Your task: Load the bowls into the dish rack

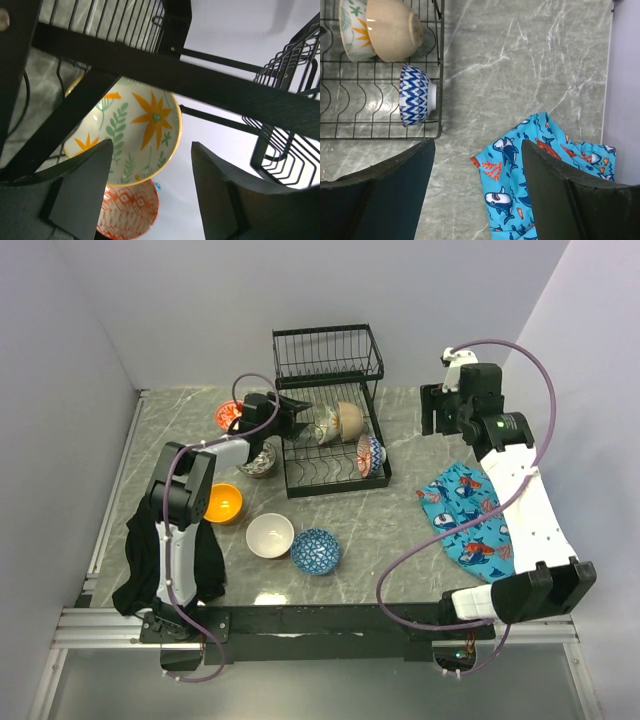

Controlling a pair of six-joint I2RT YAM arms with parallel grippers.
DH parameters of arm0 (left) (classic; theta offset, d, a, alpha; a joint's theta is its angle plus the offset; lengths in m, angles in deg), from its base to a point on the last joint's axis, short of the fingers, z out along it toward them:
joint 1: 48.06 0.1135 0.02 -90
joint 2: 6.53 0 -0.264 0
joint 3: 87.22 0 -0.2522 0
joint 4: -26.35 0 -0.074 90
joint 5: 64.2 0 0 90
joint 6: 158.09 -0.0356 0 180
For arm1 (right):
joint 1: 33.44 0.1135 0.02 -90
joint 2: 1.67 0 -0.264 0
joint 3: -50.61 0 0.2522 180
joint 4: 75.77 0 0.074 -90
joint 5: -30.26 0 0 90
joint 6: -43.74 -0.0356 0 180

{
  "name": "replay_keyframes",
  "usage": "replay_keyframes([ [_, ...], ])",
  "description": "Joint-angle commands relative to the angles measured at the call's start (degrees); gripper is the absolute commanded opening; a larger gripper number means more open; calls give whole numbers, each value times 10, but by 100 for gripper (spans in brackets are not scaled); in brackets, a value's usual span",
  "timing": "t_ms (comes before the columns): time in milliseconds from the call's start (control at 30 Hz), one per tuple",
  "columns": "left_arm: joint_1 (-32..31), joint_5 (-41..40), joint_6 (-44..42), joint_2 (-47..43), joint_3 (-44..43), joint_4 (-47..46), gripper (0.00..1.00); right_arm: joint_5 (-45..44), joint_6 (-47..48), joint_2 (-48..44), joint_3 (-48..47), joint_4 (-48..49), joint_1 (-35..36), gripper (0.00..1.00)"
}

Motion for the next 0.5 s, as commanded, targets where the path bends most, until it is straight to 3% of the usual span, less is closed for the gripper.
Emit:
replay_keyframes([
  [0, -6, 9, -63, -16, -8, 14, 70, -2, -1, -35, 10, 19, 3, 78],
  [133, 1, 36, -126, -74, 6, 52, 70, 8, -8, -60, 26, 19, 0, 78],
  [267, 15, 76, -210, -187, 55, 77, 71, 12, -13, -77, 44, 33, 2, 78],
  [467, 16, 192, -426, -280, 90, 179, 70, 13, -8, -94, 51, 38, 1, 78],
])
